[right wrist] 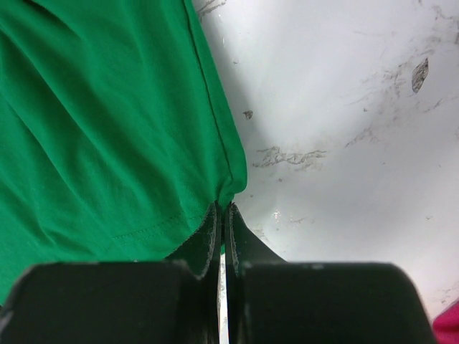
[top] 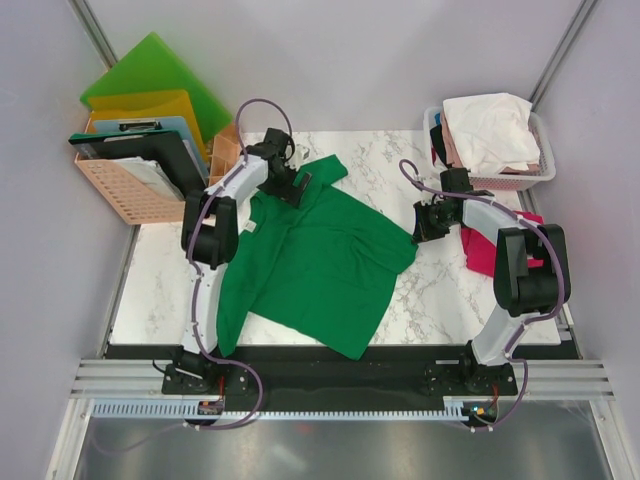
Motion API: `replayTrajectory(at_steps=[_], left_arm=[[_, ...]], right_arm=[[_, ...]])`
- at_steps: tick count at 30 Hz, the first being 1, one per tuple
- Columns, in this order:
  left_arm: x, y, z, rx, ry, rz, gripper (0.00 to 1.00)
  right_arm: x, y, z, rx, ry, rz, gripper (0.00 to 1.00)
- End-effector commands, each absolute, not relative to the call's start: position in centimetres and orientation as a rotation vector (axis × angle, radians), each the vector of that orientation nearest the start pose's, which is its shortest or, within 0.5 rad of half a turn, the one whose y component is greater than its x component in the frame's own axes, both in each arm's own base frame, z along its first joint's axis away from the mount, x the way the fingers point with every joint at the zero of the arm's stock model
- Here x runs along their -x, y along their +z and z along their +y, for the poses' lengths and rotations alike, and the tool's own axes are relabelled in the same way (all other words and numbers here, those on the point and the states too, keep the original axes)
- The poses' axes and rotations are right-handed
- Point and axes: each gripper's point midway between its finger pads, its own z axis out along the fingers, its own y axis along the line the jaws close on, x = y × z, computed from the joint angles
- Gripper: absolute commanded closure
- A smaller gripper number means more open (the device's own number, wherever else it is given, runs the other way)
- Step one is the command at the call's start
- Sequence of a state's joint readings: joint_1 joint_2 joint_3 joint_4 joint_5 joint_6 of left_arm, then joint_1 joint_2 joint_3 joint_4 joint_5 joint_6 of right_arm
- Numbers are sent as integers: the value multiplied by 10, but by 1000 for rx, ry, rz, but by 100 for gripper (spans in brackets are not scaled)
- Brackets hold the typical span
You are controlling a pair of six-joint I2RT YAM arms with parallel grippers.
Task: Fold and stack the t-shirts
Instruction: Flatten out the tshirt
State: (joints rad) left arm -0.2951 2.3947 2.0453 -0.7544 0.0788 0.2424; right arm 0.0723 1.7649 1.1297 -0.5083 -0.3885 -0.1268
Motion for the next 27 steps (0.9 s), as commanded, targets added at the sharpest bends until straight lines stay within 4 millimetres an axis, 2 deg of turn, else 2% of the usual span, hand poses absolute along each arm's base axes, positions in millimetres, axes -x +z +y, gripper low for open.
replayTrajectory(at_steps=[1, 2, 3, 4, 5, 6, 7, 8, 9, 10, 13, 15, 16, 20, 21, 23, 25, 27], left_arm=[[-473, 17, -148, -741, -122, 2700, 0], [-468, 33, -151, -742, -146, 2682, 0], [-458, 38, -155, -750, -204, 2692, 0], [-440, 34, -153, -764, -231, 2738, 0], [-431, 49, -153, -766, -255, 2727, 0], [-419, 53, -157, -764, -313, 2736, 0], [-394, 44, -152, -776, -345, 2789, 0], [-381, 45, -152, -782, -377, 2799, 0], [-371, 59, -154, -781, -422, 2776, 0], [-348, 48, -150, -787, -448, 2827, 0], [-318, 56, -144, -789, -471, 2832, 0], [-312, 71, -141, -793, -456, 2789, 0], [-308, 71, -138, -793, -437, 2786, 0], [-324, 101, -122, -786, -265, 2633, 0], [-336, 113, -116, -777, -189, 2558, 0], [-342, 148, -108, -754, -114, 2436, 0], [-350, 184, -109, -724, -96, 2308, 0], [-357, 204, -113, -722, -106, 2252, 0]], right_arm=[[-366, 54, 90, 399, 520, 2577, 100], [-366, 55, 90, 400, 522, 2575, 100], [-366, 55, 91, 401, 525, 2573, 100], [-366, 55, 91, 401, 530, 2573, 100], [-367, 56, 92, 398, 531, 2570, 100], [-367, 57, 93, 400, 537, 2569, 100], [-367, 59, 92, 399, 539, 2562, 100], [-366, 59, 93, 404, 539, 2560, 100], [-365, 59, 93, 402, 540, 2560, 100], [-366, 60, 93, 406, 545, 2555, 100], [-366, 61, 97, 406, 567, 2553, 100], [-366, 61, 98, 405, 579, 2551, 100], [-365, 60, 98, 409, 582, 2554, 100], [-366, 58, 98, 411, 585, 2555, 100], [-365, 58, 99, 413, 589, 2557, 100], [-363, 58, 98, 416, 586, 2557, 100], [-362, 59, 98, 418, 583, 2554, 100], [-362, 58, 99, 421, 588, 2553, 100]])
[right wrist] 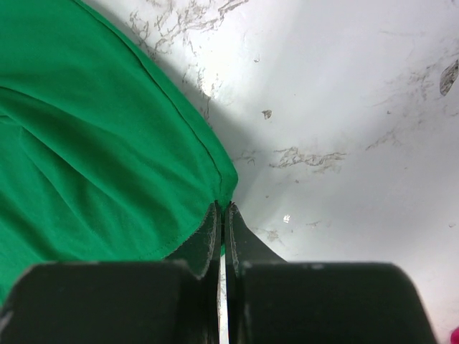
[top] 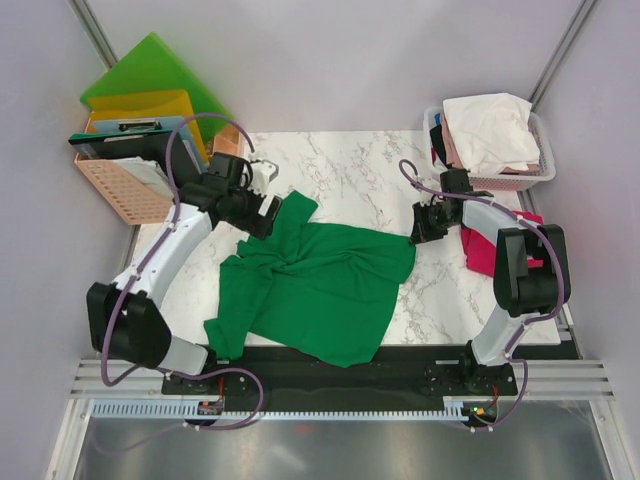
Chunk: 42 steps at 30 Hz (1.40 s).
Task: Fold and stack the t-shirts
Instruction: Flatten out the tshirt
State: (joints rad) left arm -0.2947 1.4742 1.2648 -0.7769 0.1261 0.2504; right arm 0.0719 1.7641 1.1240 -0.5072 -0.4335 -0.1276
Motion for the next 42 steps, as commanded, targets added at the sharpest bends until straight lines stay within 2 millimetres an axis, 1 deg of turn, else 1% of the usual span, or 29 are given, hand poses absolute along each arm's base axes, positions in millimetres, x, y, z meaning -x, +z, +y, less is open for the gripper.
replayTrajectory(at_steps=[1, 2, 3, 4, 5, 6, 7, 8, 9, 10, 11, 12, 13, 14, 15, 16, 17, 18, 19, 20, 21, 22, 23, 25, 27, 28, 32, 38, 42], left_arm=[[-362, 200, -115, -722, -109, 2266, 0], [-366, 200, -117, -726, -118, 2271, 0], [-375, 205, -121, -723, -124, 2260, 0], [-380, 194, -127, -738, -158, 2286, 0], [-385, 190, -132, -745, -180, 2296, 0], [-393, 194, -138, -741, -205, 2283, 0], [-397, 193, -145, -748, -245, 2285, 0], [-410, 184, -152, -751, -266, 2304, 0], [-418, 183, -157, -756, -278, 2300, 0], [-424, 176, -160, -761, -289, 2322, 0], [-442, 173, -168, -761, -308, 2321, 0], [-449, 167, -173, -768, -330, 2330, 0], [-447, 161, -179, -777, -385, 2372, 0], [-451, 158, -185, -782, -418, 2388, 0], [-466, 152, -193, -784, -445, 2399, 0], [-471, 149, -197, -785, -462, 2409, 0], [-479, 158, -202, -787, -478, 2391, 0], [-484, 156, -203, -785, -479, 2389, 0], [-490, 143, -206, -788, -486, 2408, 0], [-494, 142, -206, -790, -483, 2404, 0], [-502, 150, -207, -783, -471, 2383, 0], [-506, 136, -207, -769, -466, 2416, 0], [-512, 142, -209, -760, -460, 2399, 0], [-513, 126, -209, -746, -466, 2443, 0], [-513, 117, -208, -738, -465, 2465, 0], [-514, 107, -207, -729, -457, 2488, 0], [-510, 84, -202, -691, -448, 2560, 0], [-510, 62, -193, -670, -386, 2621, 0], [-505, 45, -191, -671, -398, 2662, 0]], right_arm=[[-363, 58, 99, 418, 591, 2554, 100], [-364, 59, 99, 417, 594, 2552, 100], [-364, 58, 100, 415, 600, 2556, 100], [-364, 57, 100, 413, 600, 2556, 100], [-364, 57, 100, 413, 600, 2556, 100], [-364, 58, 99, 415, 596, 2555, 100], [-363, 57, 99, 417, 592, 2557, 100], [-363, 56, 98, 417, 589, 2557, 100], [-362, 57, 98, 418, 585, 2556, 100], [-361, 56, 98, 419, 583, 2558, 100], [-361, 58, 98, 420, 582, 2553, 100], [-361, 57, 98, 420, 582, 2555, 100], [-360, 57, 98, 420, 584, 2556, 100], [-360, 57, 97, 418, 584, 2557, 100], [-360, 57, 98, 421, 586, 2554, 100], [-360, 59, 98, 421, 584, 2550, 100], [-360, 58, 97, 422, 580, 2551, 100], [-360, 60, 97, 429, 575, 2544, 100], [-360, 60, 97, 430, 573, 2544, 100], [-359, 59, 97, 430, 573, 2546, 100], [-359, 58, 97, 432, 575, 2546, 100], [-358, 58, 97, 432, 577, 2546, 100], [-358, 58, 98, 433, 579, 2545, 100], [-357, 59, 98, 434, 585, 2544, 100], [-357, 59, 99, 435, 590, 2542, 100], [-357, 60, 99, 434, 590, 2538, 100], [-357, 59, 100, 433, 595, 2539, 100], [-355, 56, 99, 427, 606, 2548, 100], [-354, 55, 100, 429, 610, 2550, 100]])
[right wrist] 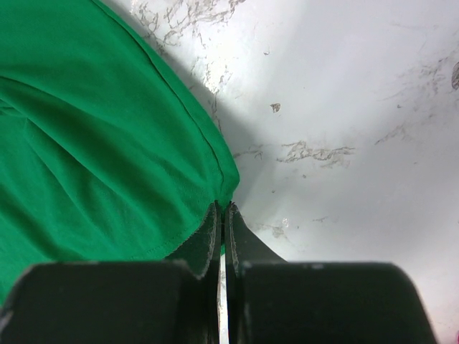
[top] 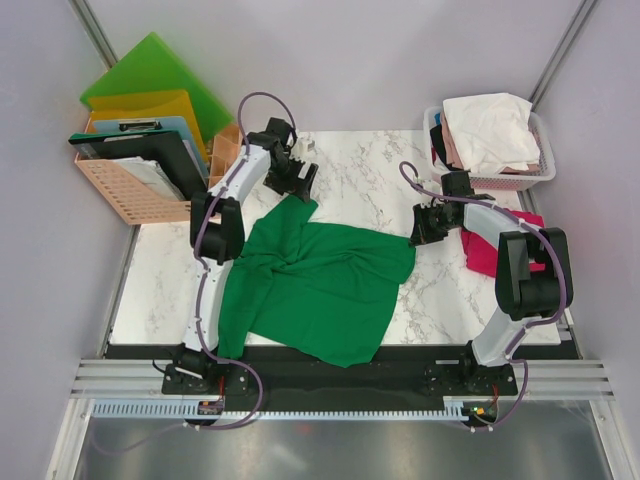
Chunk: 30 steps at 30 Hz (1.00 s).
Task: Fold and stack the t-shirts
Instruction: Flatten out the tshirt
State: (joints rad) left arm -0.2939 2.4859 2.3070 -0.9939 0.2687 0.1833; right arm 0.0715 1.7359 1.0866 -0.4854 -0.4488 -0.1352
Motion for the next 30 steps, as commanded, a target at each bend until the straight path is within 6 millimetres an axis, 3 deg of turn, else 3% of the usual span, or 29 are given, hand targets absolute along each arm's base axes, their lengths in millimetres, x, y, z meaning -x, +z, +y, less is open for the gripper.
replayTrajectory(at_steps=[1, 12, 15, 16, 17, 25, 30], left_arm=[[-505, 43, -192, -674, -402, 2664, 1], [-515, 9, -194, -682, -396, 2684, 3], [-512, 2, -195, -681, -410, 2701, 44], [-511, 0, -195, -682, -412, 2707, 88], [-511, -1, -195, -679, -409, 2708, 98], [-509, 1, -192, -697, -386, 2710, 98], [-506, 28, -194, -732, -397, 2629, 98]], right_arm=[[-354, 55, 100, 430, 614, 2550, 100], [-351, 51, 100, 430, 628, 2561, 100], [-351, 49, 99, 427, 628, 2565, 100], [-351, 49, 99, 427, 630, 2566, 100], [-351, 48, 99, 423, 631, 2568, 100], [-351, 47, 99, 425, 641, 2570, 100], [-355, 50, 97, 453, 618, 2551, 100]])
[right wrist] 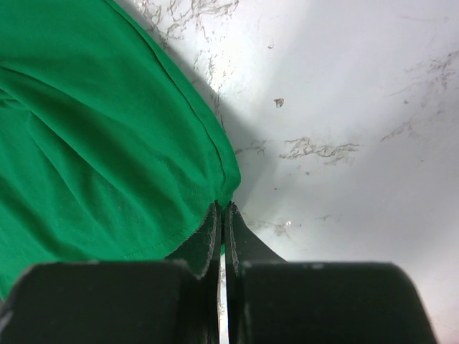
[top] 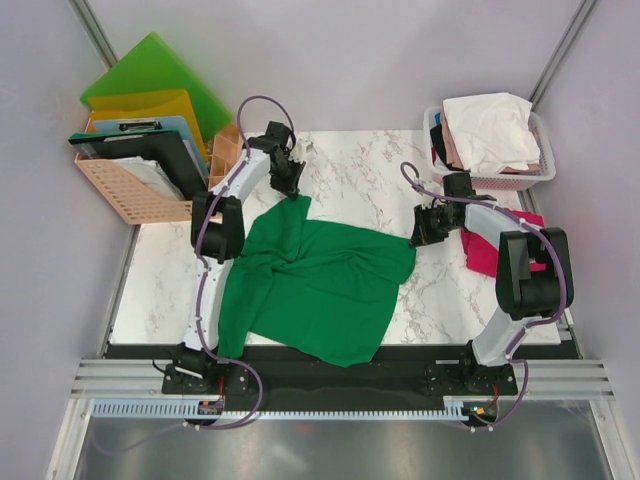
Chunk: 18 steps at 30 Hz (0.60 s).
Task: Fold and stack the t-shirts
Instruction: Flatten out the tshirt
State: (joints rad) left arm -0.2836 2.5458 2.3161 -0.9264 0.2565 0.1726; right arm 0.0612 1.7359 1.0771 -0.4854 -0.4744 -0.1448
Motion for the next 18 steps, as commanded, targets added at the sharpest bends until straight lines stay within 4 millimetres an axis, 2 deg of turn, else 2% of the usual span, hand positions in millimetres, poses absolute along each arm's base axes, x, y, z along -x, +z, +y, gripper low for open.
replayTrajectory(at_steps=[1, 3, 4, 6, 7, 9, 10, 11, 12, 13, 14, 15, 16, 17, 18], left_arm=[[-504, 49, -193, -729, -394, 2592, 98], [-506, 74, -192, -741, -386, 2525, 98], [-505, 99, -192, -741, -377, 2478, 98], [-501, 132, -190, -746, -379, 2417, 98], [-494, 164, -189, -744, -375, 2359, 98], [-485, 198, -184, -734, -368, 2298, 98], [-475, 210, -182, -736, -364, 2280, 98], [-462, 250, -175, -715, -350, 2205, 98], [-450, 262, -167, -701, -343, 2188, 98], [-444, 281, -160, -687, -325, 2143, 98], [-423, 327, -149, -658, -298, 2043, 98], [-414, 344, -138, -627, -265, 2005, 98], [-406, 353, -131, -616, -242, 1972, 98], [-393, 373, -123, -597, -203, 1916, 98], [-368, 399, -108, -562, -143, 1842, 98]], right_arm=[[-356, 53, 96, 456, 607, 2545, 100], [-360, 57, 95, 464, 589, 2530, 100], [-361, 62, 95, 464, 584, 2518, 100], [-364, 69, 95, 472, 569, 2502, 100], [-367, 79, 93, 486, 551, 2474, 100], [-371, 96, 88, 511, 495, 2450, 100], [-374, 113, 83, 532, 448, 2405, 100], [-379, 131, 79, 529, 409, 2369, 100], [-380, 145, 74, 519, 388, 2345, 100], [-377, 172, 74, 515, 390, 2279, 100], [-380, 196, 71, 496, 395, 2226, 100], [-373, 211, 72, 494, 408, 2210, 100], [-366, 237, 76, 504, 419, 2148, 100], [-364, 260, 79, 507, 423, 2098, 100], [-357, 273, 81, 501, 438, 2082, 100]])
